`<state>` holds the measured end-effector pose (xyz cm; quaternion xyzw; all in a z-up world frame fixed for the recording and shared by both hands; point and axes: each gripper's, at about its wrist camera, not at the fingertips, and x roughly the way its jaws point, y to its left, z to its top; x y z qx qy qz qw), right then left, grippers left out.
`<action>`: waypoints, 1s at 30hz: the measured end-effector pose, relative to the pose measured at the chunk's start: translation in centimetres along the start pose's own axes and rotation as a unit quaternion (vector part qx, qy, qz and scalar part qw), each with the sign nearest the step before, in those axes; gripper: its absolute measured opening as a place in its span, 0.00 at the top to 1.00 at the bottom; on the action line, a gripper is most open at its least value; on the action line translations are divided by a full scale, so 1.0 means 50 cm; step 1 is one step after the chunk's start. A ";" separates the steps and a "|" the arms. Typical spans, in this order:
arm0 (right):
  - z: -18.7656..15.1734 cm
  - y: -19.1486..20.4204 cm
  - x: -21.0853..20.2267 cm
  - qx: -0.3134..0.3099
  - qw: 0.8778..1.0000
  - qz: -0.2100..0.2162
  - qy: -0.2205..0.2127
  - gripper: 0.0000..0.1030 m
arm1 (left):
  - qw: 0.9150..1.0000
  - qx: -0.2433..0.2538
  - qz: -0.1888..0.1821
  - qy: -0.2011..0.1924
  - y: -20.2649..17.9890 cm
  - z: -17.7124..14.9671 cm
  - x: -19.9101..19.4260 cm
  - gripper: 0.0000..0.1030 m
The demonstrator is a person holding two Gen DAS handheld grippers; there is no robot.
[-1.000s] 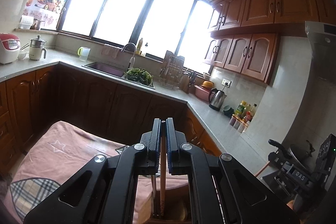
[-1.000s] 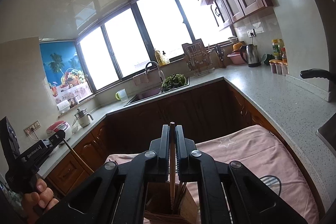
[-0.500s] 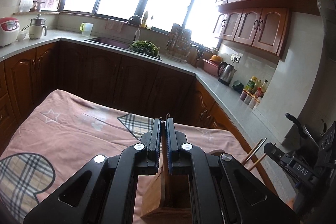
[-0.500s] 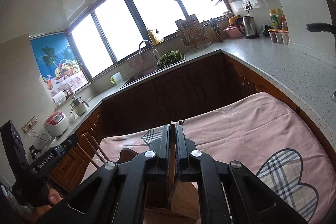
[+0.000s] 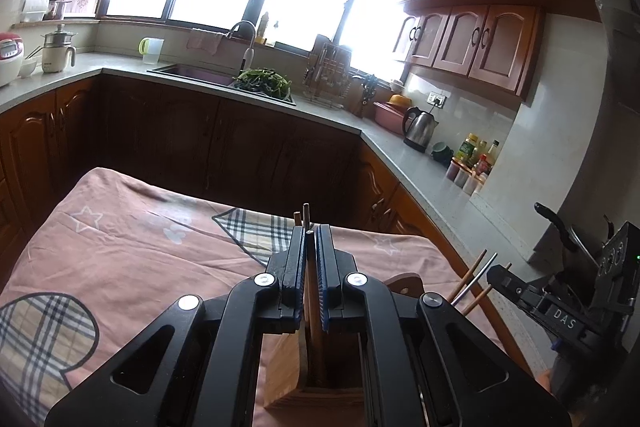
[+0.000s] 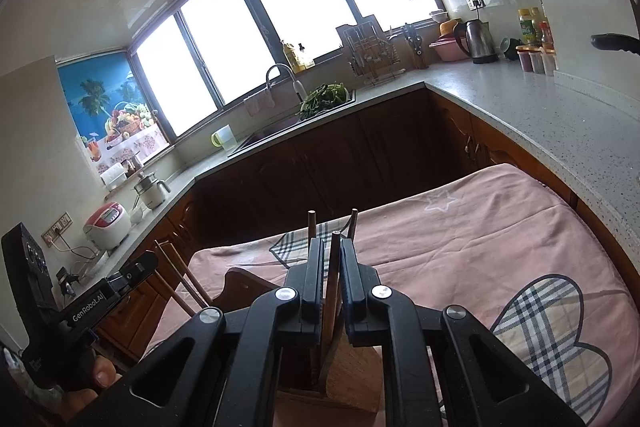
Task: Organize utensils
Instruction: 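Lower both chopsticks into the holder and open both tools, then move both open tools back over the metal spoon and forks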
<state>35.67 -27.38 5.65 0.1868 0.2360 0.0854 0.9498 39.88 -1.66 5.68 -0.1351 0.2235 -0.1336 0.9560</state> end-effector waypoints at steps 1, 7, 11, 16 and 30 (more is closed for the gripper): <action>0.000 0.002 -0.002 -0.002 1.000 0.000 0.000 0.90 | 1.000 0.001 0.000 0.000 -0.001 0.000 -0.002 0.96; -0.002 0.005 -0.027 0.001 1.000 0.003 -0.015 0.58 | 1.000 -0.005 0.002 -0.008 0.008 -0.004 -0.023 0.48; 0.001 0.006 -0.043 0.002 1.000 0.004 -0.022 0.53 | 1.000 -0.006 0.006 -0.011 0.016 -0.005 -0.042 0.39; -0.004 0.003 -0.064 0.009 1.000 0.011 -0.021 0.32 | 1.000 -0.011 0.009 -0.015 0.032 -0.016 -0.078 0.13; -0.139 -0.019 -0.200 0.031 0.999 0.007 0.020 0.16 | 0.996 -0.028 0.023 0.083 0.085 -0.198 -0.207 0.07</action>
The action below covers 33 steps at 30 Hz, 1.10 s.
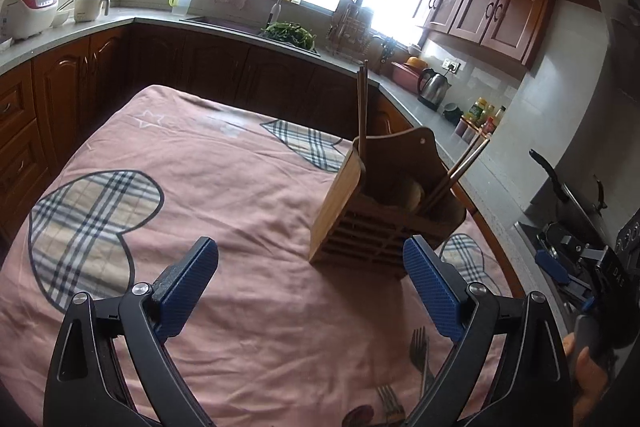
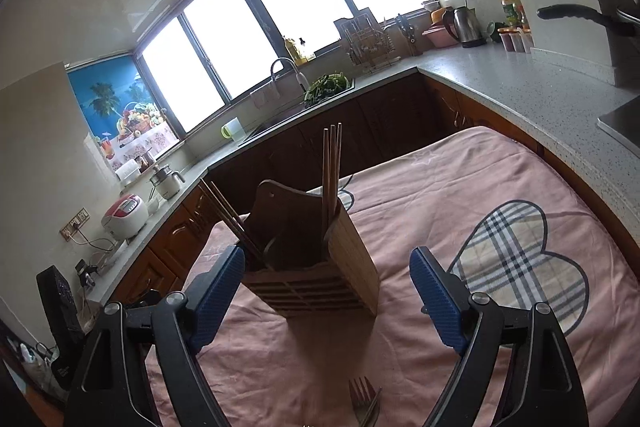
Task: Organize utensils
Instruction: 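Move both open tools back over the metal spoon and forks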
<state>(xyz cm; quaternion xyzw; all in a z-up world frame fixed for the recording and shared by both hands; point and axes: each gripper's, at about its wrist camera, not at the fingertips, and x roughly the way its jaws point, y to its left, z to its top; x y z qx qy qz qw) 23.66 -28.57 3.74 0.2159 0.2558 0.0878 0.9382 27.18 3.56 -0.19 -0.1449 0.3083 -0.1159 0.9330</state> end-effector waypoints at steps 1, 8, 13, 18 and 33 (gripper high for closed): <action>-0.011 -0.003 -0.009 0.002 1.000 -0.002 0.005 0.16 | 1.000 0.006 0.003 0.007 -0.002 -0.016 -0.007 0.07; -0.088 -0.015 -0.065 0.009 0.999 -0.011 0.030 0.16 | 0.998 0.044 0.017 0.048 -0.013 -0.120 -0.049 0.07; -0.136 -0.027 -0.095 0.015 0.999 -0.022 0.042 0.16 | 0.996 0.057 0.019 0.072 -0.023 -0.180 -0.061 0.07; -0.181 -0.035 -0.116 0.021 0.998 -0.033 0.051 0.16 | 0.994 0.059 0.021 0.090 -0.028 -0.218 -0.068 0.07; -0.237 -0.027 -0.105 0.005 0.996 -0.043 0.081 0.23 | 0.982 0.112 0.047 0.142 -0.069 -0.285 -0.046 0.07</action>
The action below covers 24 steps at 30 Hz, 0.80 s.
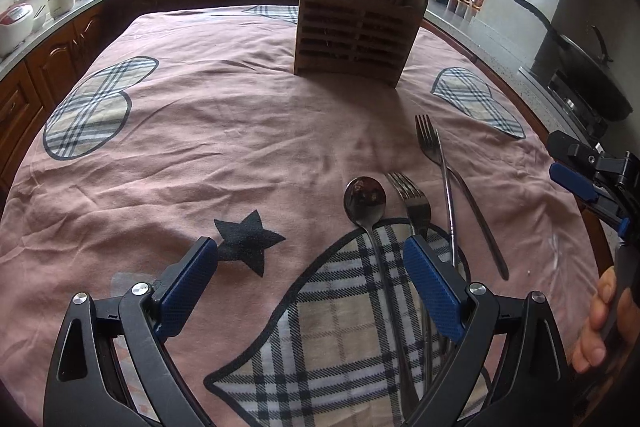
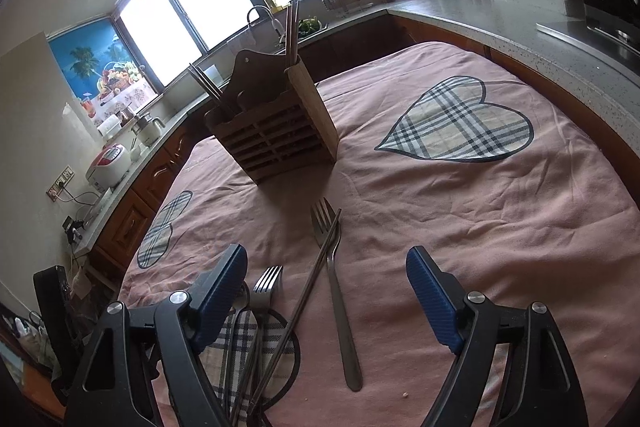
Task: Organize utensils
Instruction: 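Move both open tools back over the metal spoon and forks, then close the left tool on the metal spoon handle while the right tool grasps a metal fork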
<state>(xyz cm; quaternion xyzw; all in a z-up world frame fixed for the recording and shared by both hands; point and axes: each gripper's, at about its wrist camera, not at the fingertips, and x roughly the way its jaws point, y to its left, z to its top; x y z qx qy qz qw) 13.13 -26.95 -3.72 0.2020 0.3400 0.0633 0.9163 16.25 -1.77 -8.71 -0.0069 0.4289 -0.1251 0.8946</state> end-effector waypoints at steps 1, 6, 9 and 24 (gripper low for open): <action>-0.001 0.001 0.002 0.000 1.000 -0.001 0.002 0.25 | 1.000 0.005 0.002 0.004 -0.004 -0.001 0.005 0.07; 0.000 0.002 0.019 -0.002 1.000 -0.005 0.015 0.37 | 0.999 0.025 0.003 0.025 -0.024 -0.004 0.029 0.18; 0.003 0.002 0.035 -0.006 1.000 -0.008 0.025 0.46 | 0.999 0.033 0.000 0.037 -0.034 -0.003 0.043 0.24; 0.030 0.008 0.186 -0.022 0.996 -0.021 0.085 0.70 | 0.995 0.087 0.020 0.035 -0.060 0.001 0.081 0.59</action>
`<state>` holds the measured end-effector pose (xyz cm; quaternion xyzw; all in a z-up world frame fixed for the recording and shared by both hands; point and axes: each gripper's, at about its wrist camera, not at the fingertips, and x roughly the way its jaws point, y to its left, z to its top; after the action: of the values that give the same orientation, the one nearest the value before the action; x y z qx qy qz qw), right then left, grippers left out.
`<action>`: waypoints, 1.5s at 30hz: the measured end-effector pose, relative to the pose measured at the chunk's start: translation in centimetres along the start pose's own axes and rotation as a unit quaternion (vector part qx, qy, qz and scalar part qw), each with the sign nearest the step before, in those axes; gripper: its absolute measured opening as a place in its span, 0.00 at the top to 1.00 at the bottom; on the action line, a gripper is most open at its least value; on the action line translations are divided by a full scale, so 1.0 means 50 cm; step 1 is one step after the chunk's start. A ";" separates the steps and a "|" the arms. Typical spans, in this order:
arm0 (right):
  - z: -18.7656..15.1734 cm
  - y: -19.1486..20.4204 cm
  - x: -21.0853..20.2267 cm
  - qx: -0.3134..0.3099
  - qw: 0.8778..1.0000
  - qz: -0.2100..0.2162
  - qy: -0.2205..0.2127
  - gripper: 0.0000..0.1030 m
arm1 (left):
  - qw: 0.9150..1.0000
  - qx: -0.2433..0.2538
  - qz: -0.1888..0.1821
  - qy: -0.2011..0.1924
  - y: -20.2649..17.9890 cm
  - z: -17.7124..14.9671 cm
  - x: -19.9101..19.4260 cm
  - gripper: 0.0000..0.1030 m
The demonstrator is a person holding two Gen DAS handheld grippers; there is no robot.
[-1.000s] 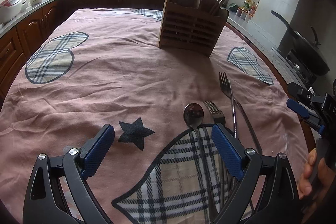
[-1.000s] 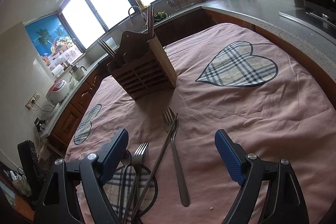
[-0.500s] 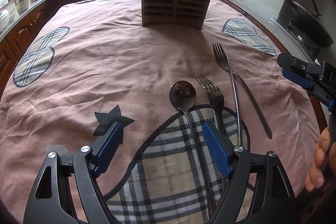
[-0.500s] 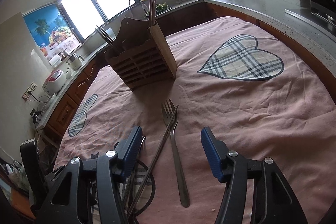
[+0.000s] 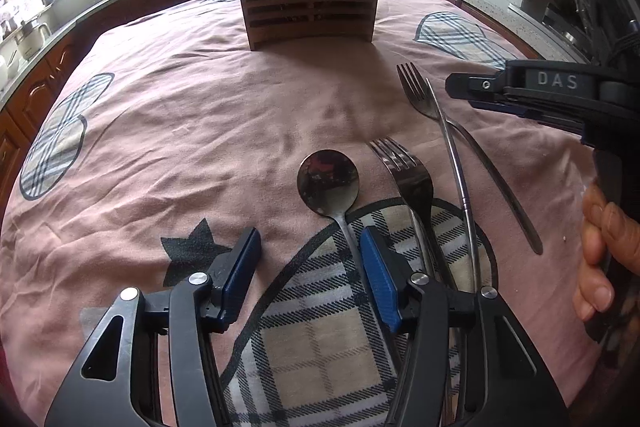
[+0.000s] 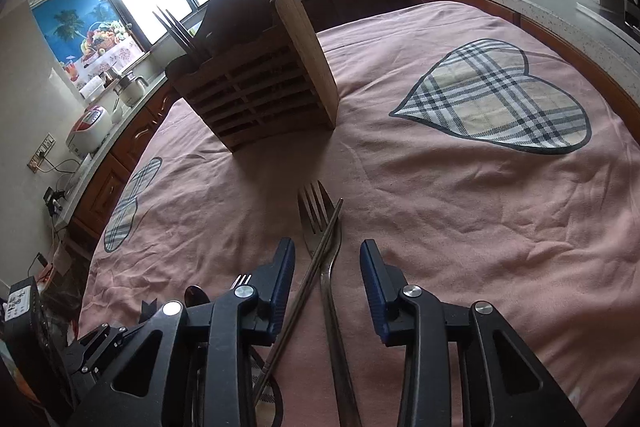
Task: Organize utensils
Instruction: 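Close the left tool on the metal spoon handle while the right tool grasps a metal fork, then lift the spoon and fork and carry both over the wooden holder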
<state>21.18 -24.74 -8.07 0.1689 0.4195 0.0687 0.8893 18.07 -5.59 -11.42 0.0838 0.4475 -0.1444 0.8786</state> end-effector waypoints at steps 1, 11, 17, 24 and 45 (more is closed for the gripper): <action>0.005 0.001 0.012 -0.001 1.000 0.000 0.005 0.72 | 1.000 -0.002 -0.001 -0.001 0.007 0.004 0.001 0.63; 0.027 -0.003 0.065 -0.009 1.000 -0.011 0.022 0.91 | 0.998 -0.045 -0.043 -0.001 0.076 0.031 0.009 0.92; 0.029 -0.009 0.020 0.004 1.000 0.004 0.002 0.93 | 0.991 -0.099 -0.093 -0.004 0.116 0.025 -0.001 0.95; 0.034 0.016 -0.040 0.000 0.999 0.024 -0.025 0.95 | 0.988 -0.112 -0.098 -0.029 0.131 0.024 -0.042 0.98; 0.041 0.079 -0.175 -0.026 0.994 0.052 -0.097 0.96 | 0.979 -0.119 -0.103 -0.131 0.157 0.048 -0.183 0.98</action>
<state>17.26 -23.87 0.89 0.1730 0.3202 0.1089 0.9250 17.38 2.79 -2.43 -0.0877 0.3483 -0.1895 0.9138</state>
